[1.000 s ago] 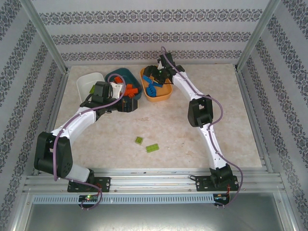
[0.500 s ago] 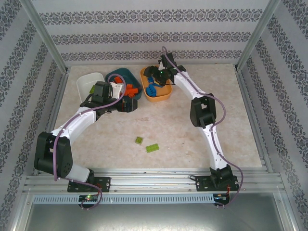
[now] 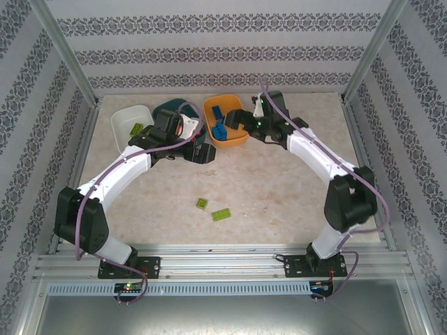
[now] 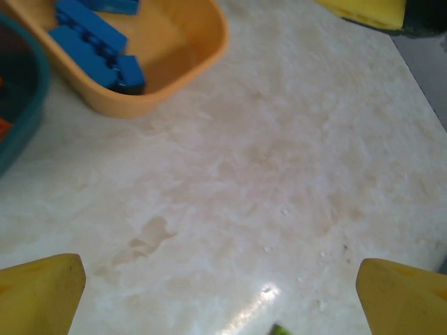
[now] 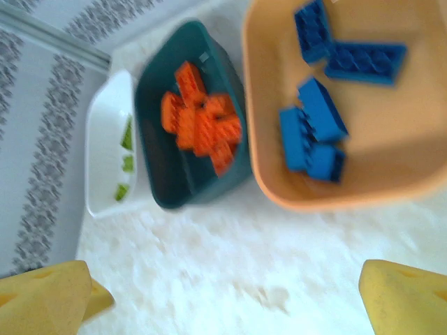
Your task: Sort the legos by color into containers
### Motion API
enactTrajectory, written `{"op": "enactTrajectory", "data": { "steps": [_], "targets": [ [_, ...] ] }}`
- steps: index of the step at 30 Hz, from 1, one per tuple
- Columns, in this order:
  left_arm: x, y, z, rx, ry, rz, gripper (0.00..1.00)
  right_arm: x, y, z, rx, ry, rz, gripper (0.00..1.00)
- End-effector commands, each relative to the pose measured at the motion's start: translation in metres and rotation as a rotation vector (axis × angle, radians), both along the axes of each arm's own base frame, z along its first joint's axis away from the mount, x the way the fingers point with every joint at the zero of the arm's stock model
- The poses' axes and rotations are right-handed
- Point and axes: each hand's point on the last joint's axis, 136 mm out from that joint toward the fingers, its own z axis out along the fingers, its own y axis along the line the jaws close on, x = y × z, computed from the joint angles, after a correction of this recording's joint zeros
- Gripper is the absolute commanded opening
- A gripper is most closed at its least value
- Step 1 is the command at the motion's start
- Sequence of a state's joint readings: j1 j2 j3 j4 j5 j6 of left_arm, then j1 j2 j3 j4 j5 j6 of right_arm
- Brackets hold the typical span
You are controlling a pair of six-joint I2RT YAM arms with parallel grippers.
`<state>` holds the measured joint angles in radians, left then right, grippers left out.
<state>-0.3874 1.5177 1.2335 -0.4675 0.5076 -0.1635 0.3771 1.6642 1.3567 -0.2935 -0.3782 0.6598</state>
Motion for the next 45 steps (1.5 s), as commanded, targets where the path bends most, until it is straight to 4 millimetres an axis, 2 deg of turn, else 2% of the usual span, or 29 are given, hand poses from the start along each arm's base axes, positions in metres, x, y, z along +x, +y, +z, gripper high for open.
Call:
{"op": "enactTrajectory", "data": {
  "steps": [1,5,10,14,20,28,32,38,45],
  "targets": [
    [-0.026,0.013,-0.015,0.082,0.113,0.02,1.0,-0.033,-0.024,-0.022,-0.074,0.004,-0.018,0.98],
    [-0.051,0.016,-0.023,0.12,0.16,0.04,1.0,-0.079,-0.046,-0.032,-0.111,0.022,-0.013,0.98],
    [-0.087,0.012,-0.044,0.146,0.237,0.045,1.0,-0.123,-0.061,-0.043,-0.101,0.041,-0.016,0.98],
    [-0.109,0.013,-0.066,0.179,0.274,0.05,1.0,-0.148,-0.063,-0.056,-0.077,0.078,0.004,0.98],
    [-0.121,0.022,-0.088,0.264,0.294,0.066,0.98,-0.173,-0.066,-0.072,-0.067,0.12,0.015,0.98],
    [-0.12,0.021,-0.104,0.311,0.301,0.083,0.95,-0.186,-0.061,-0.089,-0.073,0.147,0.037,0.98],
    [-0.118,0.013,-0.111,0.32,0.312,0.074,0.91,-0.183,-0.058,-0.094,-0.071,0.161,0.039,0.98],
    [-0.117,0.002,-0.131,0.363,0.337,0.066,0.82,-0.177,-0.051,-0.098,-0.072,0.175,0.049,0.98],
    [-0.112,-0.004,-0.144,0.434,0.332,0.066,0.75,-0.176,-0.048,-0.104,-0.085,0.191,0.059,0.98]
  ]
}}
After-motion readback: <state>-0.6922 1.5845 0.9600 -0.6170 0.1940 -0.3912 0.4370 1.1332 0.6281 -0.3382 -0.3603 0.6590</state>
